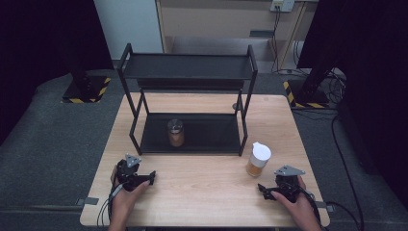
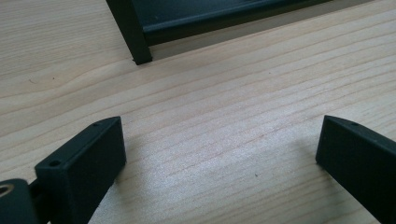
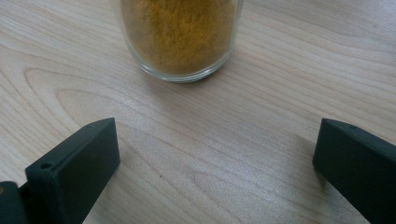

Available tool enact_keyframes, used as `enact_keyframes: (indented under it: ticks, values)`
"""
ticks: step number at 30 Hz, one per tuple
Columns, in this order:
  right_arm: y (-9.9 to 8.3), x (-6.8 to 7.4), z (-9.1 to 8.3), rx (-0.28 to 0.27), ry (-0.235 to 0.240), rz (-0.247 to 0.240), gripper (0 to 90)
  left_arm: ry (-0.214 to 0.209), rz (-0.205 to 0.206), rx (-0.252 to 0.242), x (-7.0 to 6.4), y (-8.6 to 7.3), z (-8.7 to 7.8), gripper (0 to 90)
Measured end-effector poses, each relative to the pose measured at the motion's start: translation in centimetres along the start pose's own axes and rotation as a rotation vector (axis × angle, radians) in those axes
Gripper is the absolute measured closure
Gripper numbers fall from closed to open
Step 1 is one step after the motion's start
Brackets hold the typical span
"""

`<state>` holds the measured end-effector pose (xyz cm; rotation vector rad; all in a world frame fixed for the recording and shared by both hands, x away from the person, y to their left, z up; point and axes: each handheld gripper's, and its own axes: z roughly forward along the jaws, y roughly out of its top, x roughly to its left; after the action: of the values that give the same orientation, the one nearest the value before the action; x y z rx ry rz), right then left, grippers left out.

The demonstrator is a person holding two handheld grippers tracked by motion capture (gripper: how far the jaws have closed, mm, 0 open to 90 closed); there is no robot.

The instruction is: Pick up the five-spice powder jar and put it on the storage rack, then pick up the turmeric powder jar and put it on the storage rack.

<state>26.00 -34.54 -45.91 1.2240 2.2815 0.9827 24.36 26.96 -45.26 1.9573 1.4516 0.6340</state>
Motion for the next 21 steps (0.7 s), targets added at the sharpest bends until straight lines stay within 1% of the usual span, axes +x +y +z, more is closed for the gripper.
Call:
enact_keyframes:
  ticks: [18, 20, 21]
  values:
    - [-0.06, -0.18, -0.08, -0.001, 0.008, -0.006, 1.8, -0.002, -0.003, 0.004, -0.01, 0.12, 0.06, 0.0]
    - [0.22, -0.28, -0.2, 0.012, 0.015, -0.002, 3.0, -0.002, -0.003, 0.004, -0.01, 0.12, 0.06, 0.0]
    - [0.21, -0.43, -0.29, 0.01, 0.024, 0.004, 4.4, -0.002, -0.003, 0.004, -0.01, 0.13, 0.06, 0.0]
